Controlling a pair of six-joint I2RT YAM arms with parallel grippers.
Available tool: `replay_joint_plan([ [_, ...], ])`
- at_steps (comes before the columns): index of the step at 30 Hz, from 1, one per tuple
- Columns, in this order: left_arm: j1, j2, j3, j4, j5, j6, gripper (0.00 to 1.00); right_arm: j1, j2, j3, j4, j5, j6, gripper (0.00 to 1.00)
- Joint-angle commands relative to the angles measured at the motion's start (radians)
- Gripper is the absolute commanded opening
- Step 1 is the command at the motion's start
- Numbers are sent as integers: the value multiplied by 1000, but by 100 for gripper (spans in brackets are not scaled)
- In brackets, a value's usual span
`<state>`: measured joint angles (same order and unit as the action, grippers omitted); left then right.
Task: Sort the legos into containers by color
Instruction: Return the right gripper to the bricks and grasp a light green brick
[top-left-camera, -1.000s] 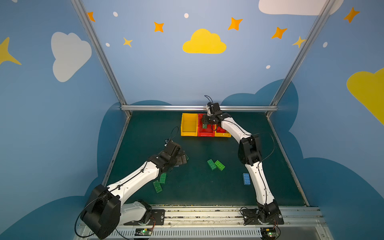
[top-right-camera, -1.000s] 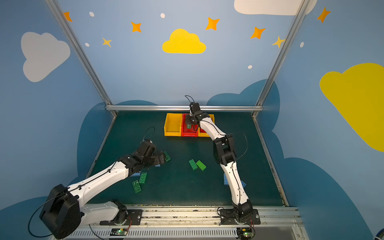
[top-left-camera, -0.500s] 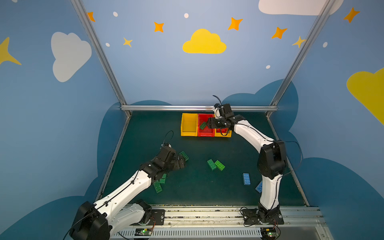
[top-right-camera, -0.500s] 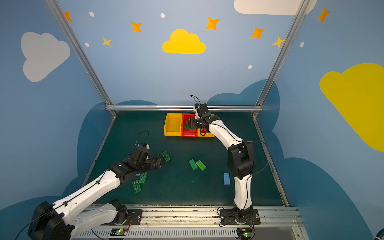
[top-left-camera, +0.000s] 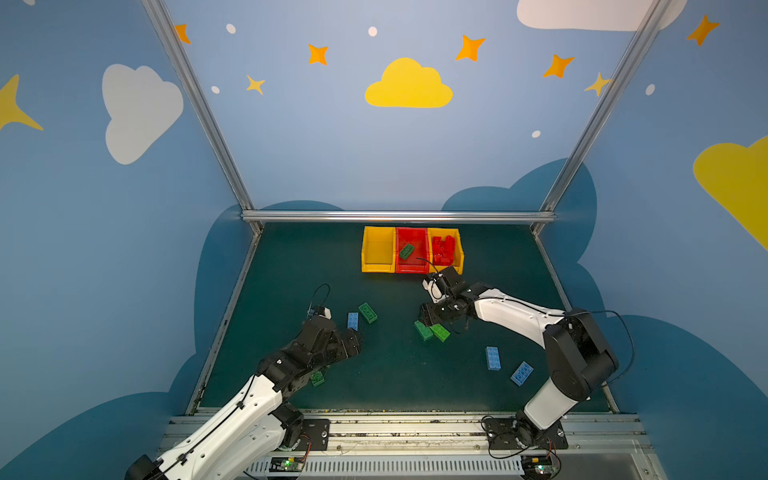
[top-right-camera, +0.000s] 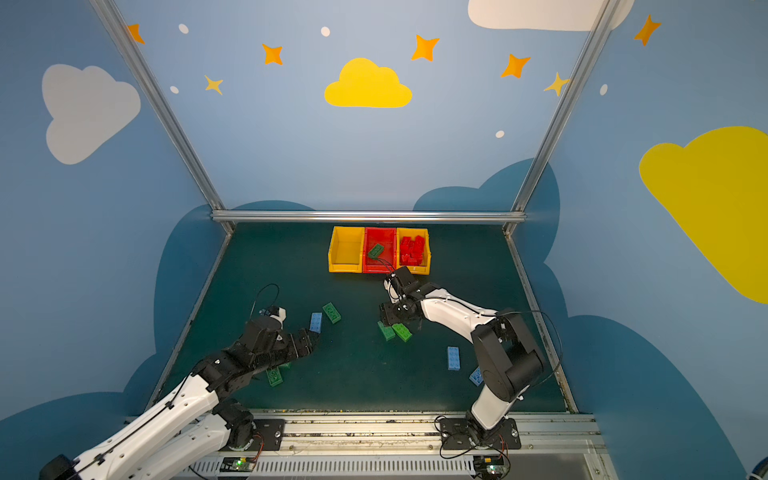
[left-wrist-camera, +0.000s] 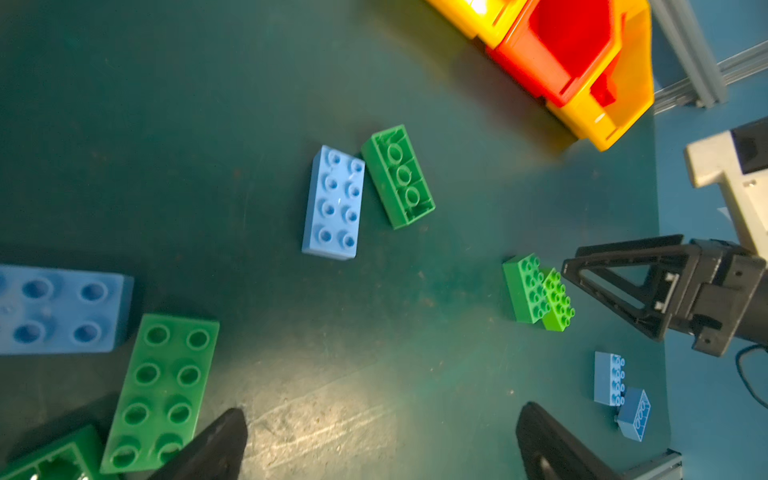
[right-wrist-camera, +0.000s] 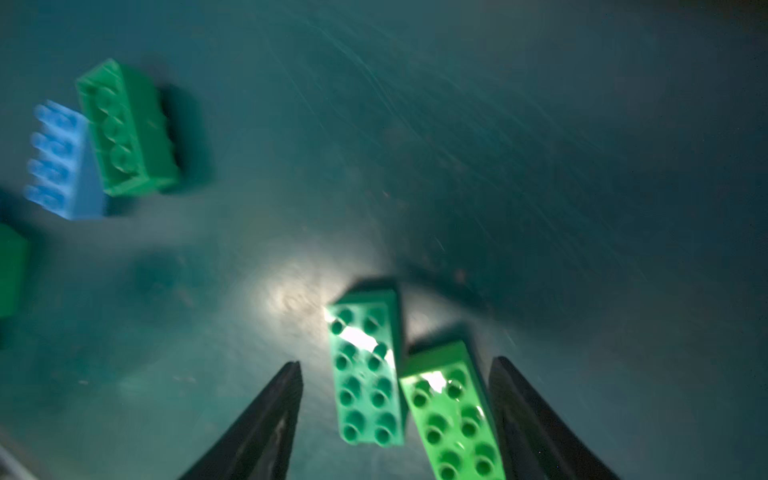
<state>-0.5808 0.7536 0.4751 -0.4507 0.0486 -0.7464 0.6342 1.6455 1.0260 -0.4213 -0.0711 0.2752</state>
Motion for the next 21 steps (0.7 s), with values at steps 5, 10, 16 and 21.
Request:
replay_joint_plan([
  [5, -30, 24, 15, 8, -3, -27, 100, -10, -96, -102, -13, 79, 9, 66],
  [10, -45, 85, 38, 35, -2, -21, 100, -17, -120, -139, -31, 88, 6, 62],
  [16, -56, 153, 60, 65, 4, -9, 100, -18, -126, -171, -34, 62, -4, 59],
  [21, -59, 183, 69, 77, 5, -5, 100, -17, -104, -177, -34, 66, -16, 55],
])
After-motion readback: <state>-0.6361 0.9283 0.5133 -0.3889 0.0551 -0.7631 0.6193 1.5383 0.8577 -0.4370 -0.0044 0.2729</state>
